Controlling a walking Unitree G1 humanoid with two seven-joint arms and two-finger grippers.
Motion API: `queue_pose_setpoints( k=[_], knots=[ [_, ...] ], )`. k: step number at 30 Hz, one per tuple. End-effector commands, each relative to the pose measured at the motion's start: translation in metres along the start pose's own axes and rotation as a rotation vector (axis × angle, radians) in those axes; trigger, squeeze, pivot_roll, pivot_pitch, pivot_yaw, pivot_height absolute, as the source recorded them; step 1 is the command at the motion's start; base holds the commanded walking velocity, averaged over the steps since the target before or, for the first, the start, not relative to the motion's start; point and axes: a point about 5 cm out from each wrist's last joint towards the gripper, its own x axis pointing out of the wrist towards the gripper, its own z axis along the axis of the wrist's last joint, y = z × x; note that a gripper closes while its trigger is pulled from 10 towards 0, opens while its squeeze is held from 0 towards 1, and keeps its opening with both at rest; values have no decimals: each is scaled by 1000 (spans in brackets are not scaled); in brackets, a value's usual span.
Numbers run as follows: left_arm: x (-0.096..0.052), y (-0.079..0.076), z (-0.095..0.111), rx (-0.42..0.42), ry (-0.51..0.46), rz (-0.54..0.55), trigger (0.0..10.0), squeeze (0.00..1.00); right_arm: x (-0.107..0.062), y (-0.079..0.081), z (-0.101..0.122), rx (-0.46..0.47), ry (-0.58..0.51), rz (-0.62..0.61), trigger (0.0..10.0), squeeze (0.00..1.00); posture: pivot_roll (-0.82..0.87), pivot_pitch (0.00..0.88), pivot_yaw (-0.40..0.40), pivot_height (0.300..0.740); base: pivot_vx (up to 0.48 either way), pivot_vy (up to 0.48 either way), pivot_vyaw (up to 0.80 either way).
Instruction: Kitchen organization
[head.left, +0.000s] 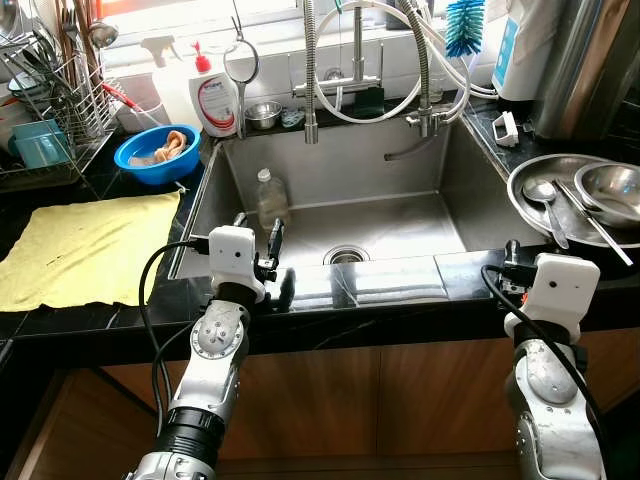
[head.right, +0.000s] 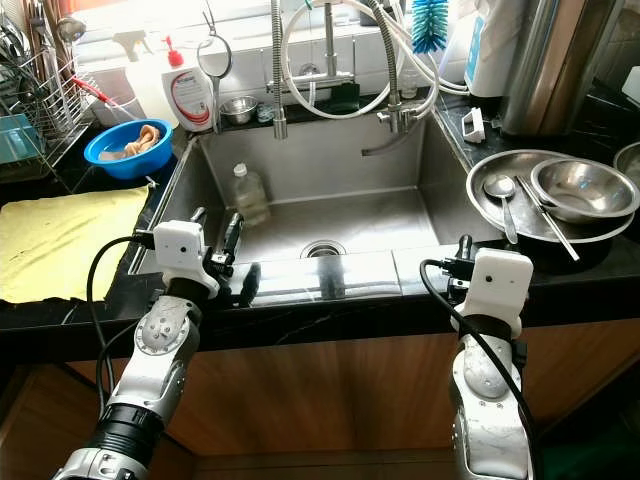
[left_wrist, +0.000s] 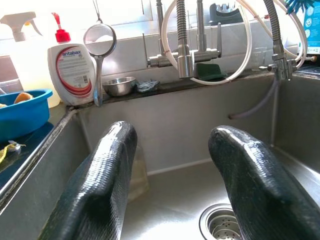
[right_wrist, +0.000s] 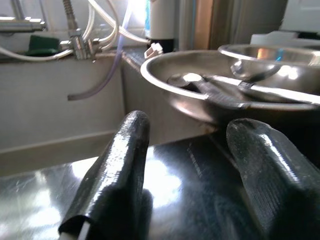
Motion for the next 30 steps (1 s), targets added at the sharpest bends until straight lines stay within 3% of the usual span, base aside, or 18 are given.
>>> queue_pose_setpoints(
  k=[1,18,20,21,27,28,29,30],
  knots=[
    [0,3,-2,5,10,6,10000,0,3,1,9,9,-42,-15,10000,0,-289,0,133,740,0,0,0],
    [0,1,-3,6,9,-10,10000,0,7,0,12,18,-64,-35,10000,0,-298,0,142,740,0,0,0],
    [1,2,-2,7,9,-13,10000,0,8,0,11,29,-58,-38,9098,0,-299,0,143,740,0,0,0],
    [1,2,-2,8,9,-14,10000,0,8,0,10,29,-55,-38,10000,0,-299,0,143,740,0,0,0],
    [1,2,-2,8,8,-17,10000,0,8,3,6,52,-27,-18,10000,0,-298,0,146,740,0,0,0],
    [1,2,-2,8,6,-17,10000,0,7,4,6,52,-26,-17,6000,0,-297,0,145,740,0,0,0],
    [1,1,-2,7,6,-18,10000,0,6,4,5,52,-26,-16,6000,0,-297,0,145,740,0,0,0],
    [1,1,-1,7,6,-18,10000,0,6,5,5,53,-26,-16,3294,0,-295,0,145,740,0,0,0]
  ],
)
